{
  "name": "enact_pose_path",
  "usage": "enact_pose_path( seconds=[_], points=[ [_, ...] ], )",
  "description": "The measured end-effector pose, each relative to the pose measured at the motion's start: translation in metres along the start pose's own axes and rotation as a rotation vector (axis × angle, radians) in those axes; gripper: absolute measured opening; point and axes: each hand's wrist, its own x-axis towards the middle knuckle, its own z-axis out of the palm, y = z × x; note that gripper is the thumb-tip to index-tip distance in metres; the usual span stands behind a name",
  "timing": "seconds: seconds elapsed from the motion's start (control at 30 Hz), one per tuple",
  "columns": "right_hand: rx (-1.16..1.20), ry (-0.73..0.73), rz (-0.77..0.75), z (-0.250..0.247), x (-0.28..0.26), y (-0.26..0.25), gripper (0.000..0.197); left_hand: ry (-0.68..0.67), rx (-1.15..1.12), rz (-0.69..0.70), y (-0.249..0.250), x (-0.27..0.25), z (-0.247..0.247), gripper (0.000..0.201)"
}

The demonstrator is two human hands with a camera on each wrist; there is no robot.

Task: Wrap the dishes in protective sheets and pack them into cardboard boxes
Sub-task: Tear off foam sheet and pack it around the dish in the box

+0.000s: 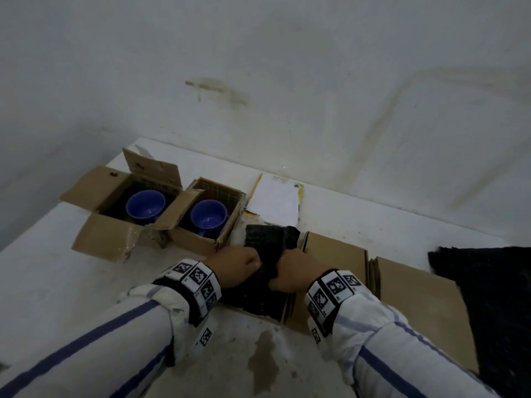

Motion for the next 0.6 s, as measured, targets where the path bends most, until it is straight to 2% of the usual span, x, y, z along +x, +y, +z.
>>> enact_pose_path(
  seconds=[0.03,0.13,0.23,0.3,0.47,0.6],
  points=[
    [0.032,0.031,0.029,-0.003,0.003,-0.003,0.043,0.040,0.021,0.014,-0.001,0.003,0.001,0.019],
    [0.095,0.168,0.049,-0.010,0.012,-0.009,0.023,0.208,0.192,0.091,-0.004,0.012,0.004,0.021],
    [0.208,0.125,0.095,-0.005,0.021,-0.014,0.039,0.266,0.494,0.098,-0.003,0.014,0.013,0.036],
    [0.271,0.102,0.147,0.000,0.027,-0.015,0.048,0.236,0.549,0.053,-0.003,0.015,0.020,0.049],
    [0.365,0.034,0.203,0.006,0.042,-0.009,0.077,0.119,0.419,-0.053,-0.010,0.025,0.022,0.071],
    [0.331,-0.001,0.217,0.006,0.053,-0.007,0.081,0.030,0.395,-0.084,-0.016,0.036,0.019,0.081]
  ],
)
